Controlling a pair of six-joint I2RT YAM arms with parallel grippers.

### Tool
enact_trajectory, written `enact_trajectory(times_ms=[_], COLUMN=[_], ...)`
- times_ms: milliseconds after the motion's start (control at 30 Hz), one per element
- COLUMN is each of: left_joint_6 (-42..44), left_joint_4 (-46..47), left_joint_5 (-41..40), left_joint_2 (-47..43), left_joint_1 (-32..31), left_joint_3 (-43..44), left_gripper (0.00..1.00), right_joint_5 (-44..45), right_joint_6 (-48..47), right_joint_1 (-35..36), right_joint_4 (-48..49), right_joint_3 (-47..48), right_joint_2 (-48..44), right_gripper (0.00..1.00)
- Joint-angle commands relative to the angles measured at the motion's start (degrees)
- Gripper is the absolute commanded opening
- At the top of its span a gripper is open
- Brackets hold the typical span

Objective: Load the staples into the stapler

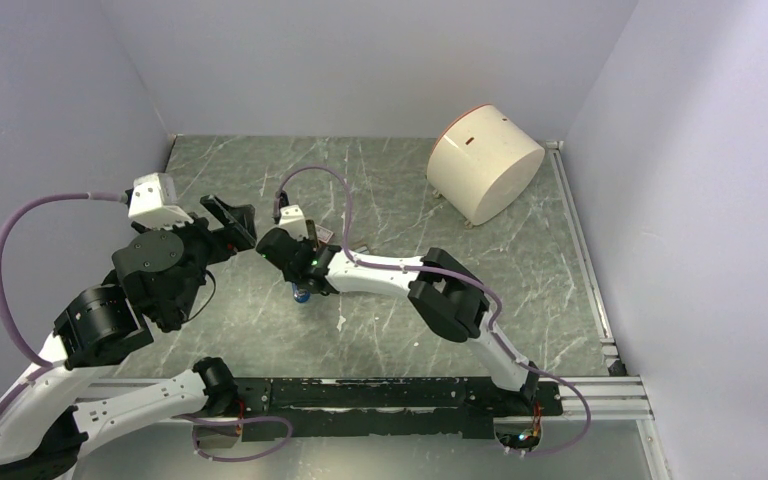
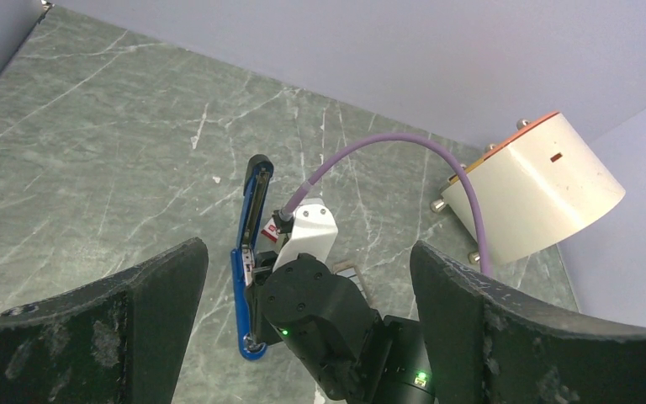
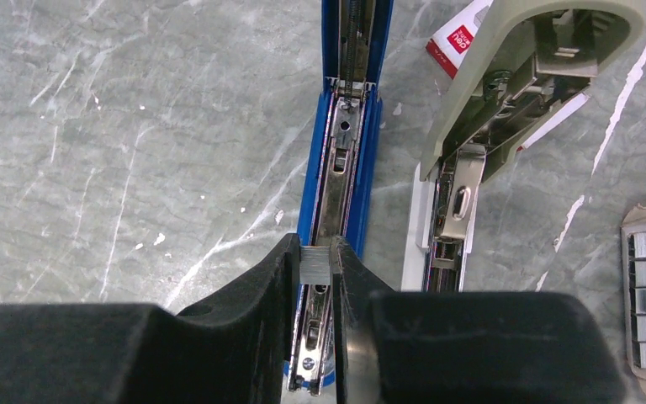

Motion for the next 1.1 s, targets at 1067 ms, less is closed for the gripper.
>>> enact_trajectory(times_ms=[1067], left_joint_6=[-0.83], left_joint_4=[-1.38], left_joint_5=[-1.56], left_joint_2=[1.13], left_joint_1=[-0.23], left_joint_3=[-0.30], left_gripper=[0.95], right_joint_5=[3.44], right_joint_6=[-1.46], right_joint_1=[-0.96], right_joint_4=[2.41], right_joint_3=[0.96], right_joint_2=[-1.32], right_gripper=[0.21])
